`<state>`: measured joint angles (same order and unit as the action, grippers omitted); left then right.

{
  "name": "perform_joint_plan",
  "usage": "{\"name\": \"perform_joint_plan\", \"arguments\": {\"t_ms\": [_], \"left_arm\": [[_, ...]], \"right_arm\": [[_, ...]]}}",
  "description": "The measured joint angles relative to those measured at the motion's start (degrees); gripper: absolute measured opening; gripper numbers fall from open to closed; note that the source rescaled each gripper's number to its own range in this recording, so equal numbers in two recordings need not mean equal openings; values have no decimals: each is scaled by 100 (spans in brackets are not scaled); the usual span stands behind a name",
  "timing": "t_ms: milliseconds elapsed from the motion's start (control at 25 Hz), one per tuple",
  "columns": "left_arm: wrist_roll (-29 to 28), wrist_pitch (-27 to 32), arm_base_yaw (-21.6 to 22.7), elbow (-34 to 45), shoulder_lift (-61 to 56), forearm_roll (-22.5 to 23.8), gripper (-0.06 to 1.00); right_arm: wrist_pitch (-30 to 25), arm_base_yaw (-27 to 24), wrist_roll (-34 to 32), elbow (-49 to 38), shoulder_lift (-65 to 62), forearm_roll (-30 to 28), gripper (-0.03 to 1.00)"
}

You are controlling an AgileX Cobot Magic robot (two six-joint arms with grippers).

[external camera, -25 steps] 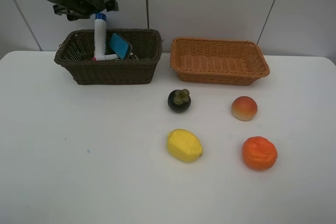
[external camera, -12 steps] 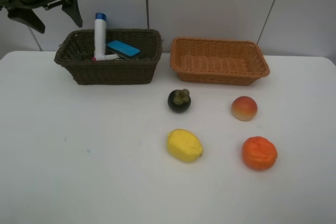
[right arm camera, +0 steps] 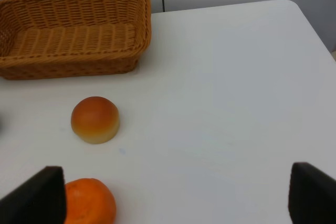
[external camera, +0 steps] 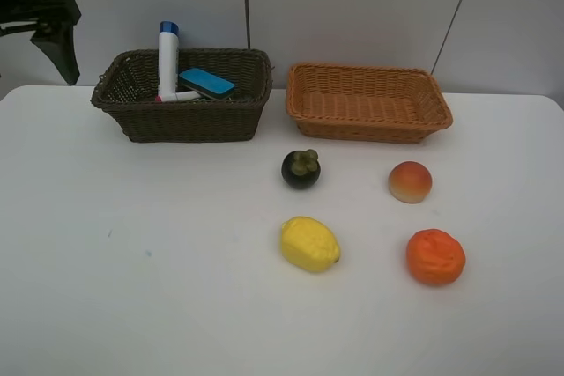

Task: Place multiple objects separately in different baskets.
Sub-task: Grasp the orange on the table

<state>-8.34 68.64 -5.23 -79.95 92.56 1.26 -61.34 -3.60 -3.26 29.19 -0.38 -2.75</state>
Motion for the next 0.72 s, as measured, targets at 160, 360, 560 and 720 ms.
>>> {"name": "perform_joint_plan", "arguments": {"t_ms": [160, 360, 560, 720], "left_arm": [[249, 5, 0, 1059, -1402, 100, 100], [281, 21, 0, 2429, -3513, 104, 100], [441, 32, 0, 3432, -5606, 112, 100], [801, 38, 0, 3979, -6994, 112, 100]], "right_arm": [[0, 0, 0, 0, 0, 0, 83], [0, 0, 0, 0, 0, 0, 83], [0, 0, 0, 0, 0, 0, 83], [0, 0, 0, 0, 0, 0, 83]]}}
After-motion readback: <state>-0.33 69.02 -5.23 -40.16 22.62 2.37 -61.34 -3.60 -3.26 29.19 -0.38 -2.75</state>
